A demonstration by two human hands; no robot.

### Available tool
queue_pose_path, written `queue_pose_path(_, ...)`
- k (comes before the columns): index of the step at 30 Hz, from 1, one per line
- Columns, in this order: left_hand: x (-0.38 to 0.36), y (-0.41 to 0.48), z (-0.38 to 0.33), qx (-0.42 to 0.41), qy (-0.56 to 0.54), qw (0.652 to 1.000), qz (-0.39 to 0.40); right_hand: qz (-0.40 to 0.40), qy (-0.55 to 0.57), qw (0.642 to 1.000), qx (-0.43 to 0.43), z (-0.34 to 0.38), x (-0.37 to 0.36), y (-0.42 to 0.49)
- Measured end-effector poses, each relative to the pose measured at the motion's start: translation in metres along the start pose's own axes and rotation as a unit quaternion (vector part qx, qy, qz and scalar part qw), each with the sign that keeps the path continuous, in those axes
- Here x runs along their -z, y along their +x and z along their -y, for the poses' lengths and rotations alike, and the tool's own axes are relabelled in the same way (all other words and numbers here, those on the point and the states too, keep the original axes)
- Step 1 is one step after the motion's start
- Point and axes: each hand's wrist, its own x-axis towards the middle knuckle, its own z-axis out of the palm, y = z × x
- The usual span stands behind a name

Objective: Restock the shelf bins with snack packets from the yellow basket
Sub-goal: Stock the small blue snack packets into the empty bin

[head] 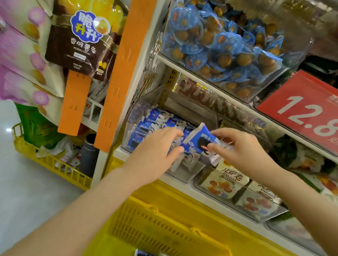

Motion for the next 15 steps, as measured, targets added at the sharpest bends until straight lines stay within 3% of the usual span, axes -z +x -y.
queue_pose_path(2,-0.007,0.019,0.017,-0.022,0.103,0.994,0.015,-0.008,-0.065,0.998,-0.011,-0.009,0.007,0.024)
queue_pose_path(4,-0.016,0.029,0.034,-0.028,0.172,0.983,0.049,0.031,-0.125,0.992,-0.009,-0.014,0.002,0.043)
queue_pose_path(8,-0.030,0.031,0.057,-0.060,0.213,0.974,0.043,0.141,-0.199,0.969,-0.024,-0.015,-0.023,0.078)
queue_pose_path(11,-0.032,0.032,0.062,-0.076,0.218,0.972,0.038,0.197,-0.188,0.961,-0.036,-0.016,-0.045,0.099)
queue_pose_path(15,-0.030,0.037,0.066,-0.107,0.250,0.961,0.057,0.259,-0.095,0.960,-0.042,-0.024,-0.064,0.105)
